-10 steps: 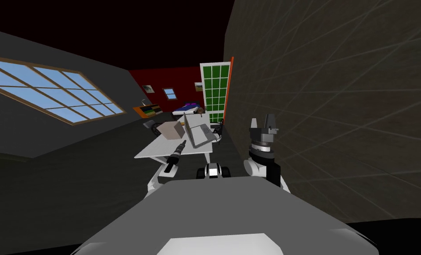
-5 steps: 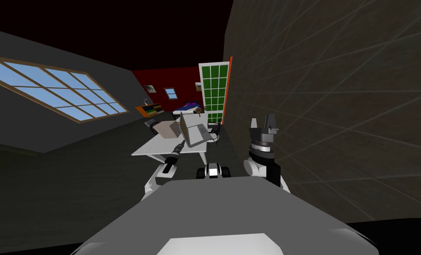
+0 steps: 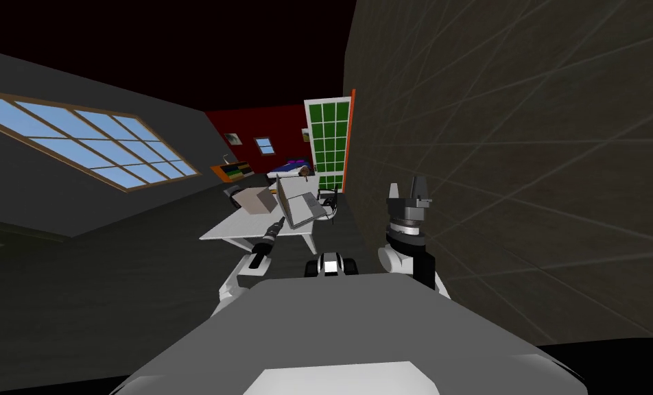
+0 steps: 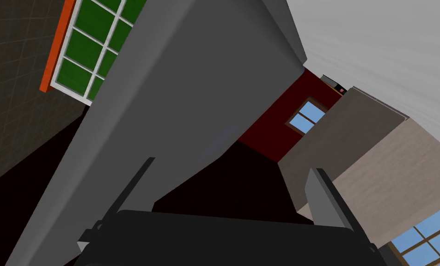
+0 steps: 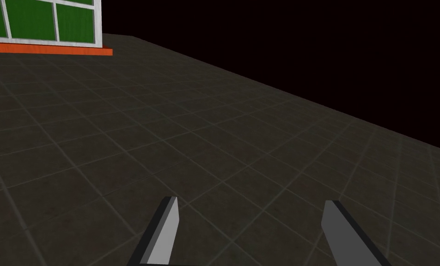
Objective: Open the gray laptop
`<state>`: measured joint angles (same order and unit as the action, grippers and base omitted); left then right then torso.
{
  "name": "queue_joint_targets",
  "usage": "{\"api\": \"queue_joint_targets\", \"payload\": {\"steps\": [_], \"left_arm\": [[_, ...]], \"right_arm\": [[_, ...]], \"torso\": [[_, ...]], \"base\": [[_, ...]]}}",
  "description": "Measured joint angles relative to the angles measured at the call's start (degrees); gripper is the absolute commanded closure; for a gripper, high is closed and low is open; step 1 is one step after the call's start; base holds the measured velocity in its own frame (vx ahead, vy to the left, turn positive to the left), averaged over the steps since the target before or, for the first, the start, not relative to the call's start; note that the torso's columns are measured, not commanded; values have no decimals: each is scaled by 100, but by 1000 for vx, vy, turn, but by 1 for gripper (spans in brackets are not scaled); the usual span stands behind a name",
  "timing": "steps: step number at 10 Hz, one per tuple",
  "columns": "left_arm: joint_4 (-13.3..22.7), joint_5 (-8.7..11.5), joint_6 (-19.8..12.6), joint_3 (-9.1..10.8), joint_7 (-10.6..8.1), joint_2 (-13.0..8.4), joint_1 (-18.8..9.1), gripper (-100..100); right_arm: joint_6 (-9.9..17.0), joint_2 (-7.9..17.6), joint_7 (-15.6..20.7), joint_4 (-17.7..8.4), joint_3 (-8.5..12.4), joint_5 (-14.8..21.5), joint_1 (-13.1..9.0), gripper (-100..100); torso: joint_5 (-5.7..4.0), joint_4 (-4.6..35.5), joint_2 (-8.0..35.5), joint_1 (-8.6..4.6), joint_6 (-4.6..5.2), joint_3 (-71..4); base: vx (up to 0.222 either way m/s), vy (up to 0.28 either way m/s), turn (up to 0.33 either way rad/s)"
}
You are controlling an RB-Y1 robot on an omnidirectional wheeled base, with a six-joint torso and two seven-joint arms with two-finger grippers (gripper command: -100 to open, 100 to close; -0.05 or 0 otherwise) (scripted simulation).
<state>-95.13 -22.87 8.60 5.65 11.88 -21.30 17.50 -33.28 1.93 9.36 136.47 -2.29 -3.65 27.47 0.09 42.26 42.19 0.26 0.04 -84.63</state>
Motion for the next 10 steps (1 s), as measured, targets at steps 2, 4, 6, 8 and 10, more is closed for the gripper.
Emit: {"api": "queue_joint_targets", "payload": {"steps": [2, 4, 6, 8, 10], "left_arm": [[234, -3, 148, 254, -185, -139, -7, -100], [273, 0, 154, 422, -367, -294, 12, -100], [204, 4, 148, 349, -312, -222, 52, 100], [92, -1, 103, 166, -140, -79, 56, 100], [34, -18, 47, 33, -5, 36, 19, -100]], "right_arm": [[0, 0, 0, 0, 0, 0, 1, 0], [0, 0, 0, 0, 0, 0, 1, 0], [0, 1, 0, 0, 2, 0, 2, 0], [0, 1, 0, 0, 2, 0, 1, 0], [0, 1, 0, 0, 1, 0, 0, 0]], "torso": [[-7, 0, 1, -21, -5, 1], [-10, 3, 12, -29, -4, 8], [-2, 4, 16, -4, -7, 11], [-5, 3, 13, -14, -3, 8], [-13, 2, 8, -41, -2, 5]], "base": [[24, -58, -145], [11, -44, -41], [-8, 55, 186], [-21, 77, 120], [-5, -34, 51]]}}
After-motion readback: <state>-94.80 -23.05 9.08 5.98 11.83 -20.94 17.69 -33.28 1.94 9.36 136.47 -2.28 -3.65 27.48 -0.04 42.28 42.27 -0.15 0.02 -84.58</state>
